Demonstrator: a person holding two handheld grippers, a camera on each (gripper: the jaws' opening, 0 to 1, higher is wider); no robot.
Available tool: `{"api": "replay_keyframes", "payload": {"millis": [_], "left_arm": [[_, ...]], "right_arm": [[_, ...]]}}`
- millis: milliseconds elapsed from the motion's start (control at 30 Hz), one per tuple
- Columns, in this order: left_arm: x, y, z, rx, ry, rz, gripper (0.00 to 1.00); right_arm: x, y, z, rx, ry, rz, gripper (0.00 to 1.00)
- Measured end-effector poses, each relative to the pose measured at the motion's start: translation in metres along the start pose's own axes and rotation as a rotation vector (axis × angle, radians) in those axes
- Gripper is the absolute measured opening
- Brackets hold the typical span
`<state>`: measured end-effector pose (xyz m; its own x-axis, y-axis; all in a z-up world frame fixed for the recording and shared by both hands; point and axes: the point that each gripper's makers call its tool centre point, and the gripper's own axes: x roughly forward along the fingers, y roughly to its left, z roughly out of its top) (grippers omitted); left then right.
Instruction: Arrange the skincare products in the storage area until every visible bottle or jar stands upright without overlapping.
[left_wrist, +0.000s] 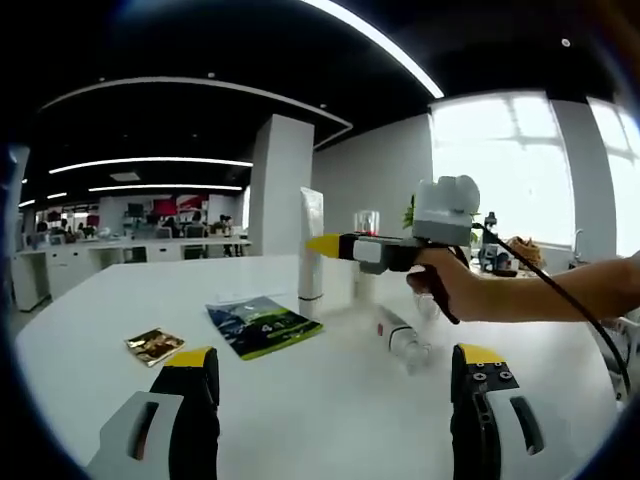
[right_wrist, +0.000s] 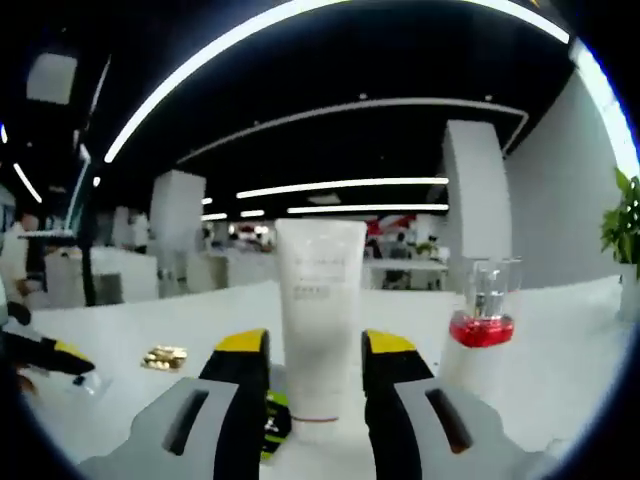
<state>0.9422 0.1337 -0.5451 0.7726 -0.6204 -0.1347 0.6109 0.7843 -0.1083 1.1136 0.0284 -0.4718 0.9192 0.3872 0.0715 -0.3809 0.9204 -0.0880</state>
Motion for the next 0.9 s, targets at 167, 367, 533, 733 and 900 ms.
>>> {"api": "replay_keyframes", "payload": {"millis": [167,367,533,733,900], "left_arm": [[0.000,0.003,0.000,0.000,0.002,0.002,0.99],[-0.002,0.001,0.000,-0.001,0.000,0.004,0.99],[-0.003,0.001,0.003,0.000,-0.011,0.002,0.99],[-0.002,0.005,0.005,-0.001,-0.015,0.004,0.99],[-0.003,0.008,0.006,0.004,-0.017,0.011,0.99]], "right_arm": [[0.018,0.004,-0.012,0.030,0.057,0.023,0.54],[0.032,0.005,-0.032,0.057,0.122,0.020,0.52],[0.030,0.008,-0.040,0.078,0.162,0.029,0.39],[0.031,0.006,-0.043,0.072,0.182,0.015,0.33],[0.027,0.004,-0.043,0.069,0.184,-0.013,0.33]]}}
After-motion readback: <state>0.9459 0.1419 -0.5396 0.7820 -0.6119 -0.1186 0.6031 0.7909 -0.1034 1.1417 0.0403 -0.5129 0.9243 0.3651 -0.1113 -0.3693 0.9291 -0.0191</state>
